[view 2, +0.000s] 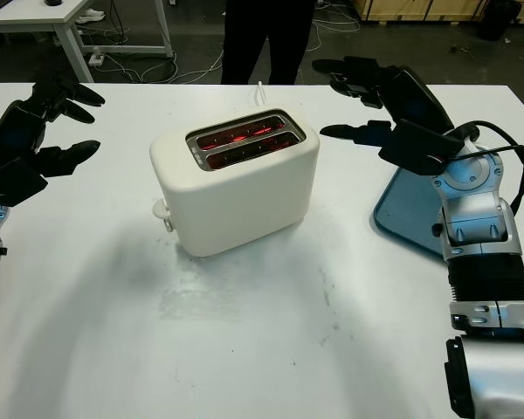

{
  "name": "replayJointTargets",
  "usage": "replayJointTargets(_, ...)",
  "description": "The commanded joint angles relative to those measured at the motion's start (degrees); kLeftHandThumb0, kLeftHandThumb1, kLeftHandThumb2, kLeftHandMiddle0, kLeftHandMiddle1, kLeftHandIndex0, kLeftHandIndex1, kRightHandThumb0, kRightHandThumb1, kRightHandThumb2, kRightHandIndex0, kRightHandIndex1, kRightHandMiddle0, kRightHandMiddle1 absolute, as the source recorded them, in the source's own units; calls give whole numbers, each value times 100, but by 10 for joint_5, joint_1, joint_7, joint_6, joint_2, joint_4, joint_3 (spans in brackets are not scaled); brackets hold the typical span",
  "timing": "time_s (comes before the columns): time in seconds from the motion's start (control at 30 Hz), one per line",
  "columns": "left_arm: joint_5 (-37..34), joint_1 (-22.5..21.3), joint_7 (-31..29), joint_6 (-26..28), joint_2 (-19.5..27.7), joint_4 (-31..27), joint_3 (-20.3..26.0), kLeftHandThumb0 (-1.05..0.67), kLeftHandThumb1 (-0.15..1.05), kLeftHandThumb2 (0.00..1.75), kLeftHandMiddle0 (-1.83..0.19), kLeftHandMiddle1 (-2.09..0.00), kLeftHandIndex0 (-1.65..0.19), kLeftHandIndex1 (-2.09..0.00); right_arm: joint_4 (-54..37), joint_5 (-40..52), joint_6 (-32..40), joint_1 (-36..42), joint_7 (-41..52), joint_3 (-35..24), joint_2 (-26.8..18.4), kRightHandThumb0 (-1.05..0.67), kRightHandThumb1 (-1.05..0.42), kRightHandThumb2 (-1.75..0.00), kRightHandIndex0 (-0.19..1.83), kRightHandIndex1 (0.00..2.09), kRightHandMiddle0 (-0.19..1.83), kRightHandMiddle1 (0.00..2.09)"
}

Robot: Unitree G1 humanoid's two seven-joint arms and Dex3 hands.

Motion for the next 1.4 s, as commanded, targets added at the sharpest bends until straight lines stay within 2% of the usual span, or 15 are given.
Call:
replayJointTargets(0.0,9,-8,-1,-9,6,4,-4,-105,92,40,0,-153,0,-138,3,1,-8,-6,-3,-1,-2,-34,-87,0,48,1,47,0)
replayJointTargets(0.57,10,-9,-2,-9,4,6,-3,-105,92,39,0,-154,0,-139,4,-2,-9,-7,-6,-1,-1,-35,-86,0,49,2,48,1)
replayJointTargets(0.73,8,-9,-7,-7,5,6,-3,-105,92,40,0,-154,0,-139,4,-10,-10,-7,-9,1,-4,-40,-87,0,50,2,48,1)
replayJointTargets(1.37,4,-5,-4,-2,2,1,1,-105,92,38,0,-154,0,-139,12,-11,-23,-12,-10,3,-3,-39,-86,0,52,2,50,1)
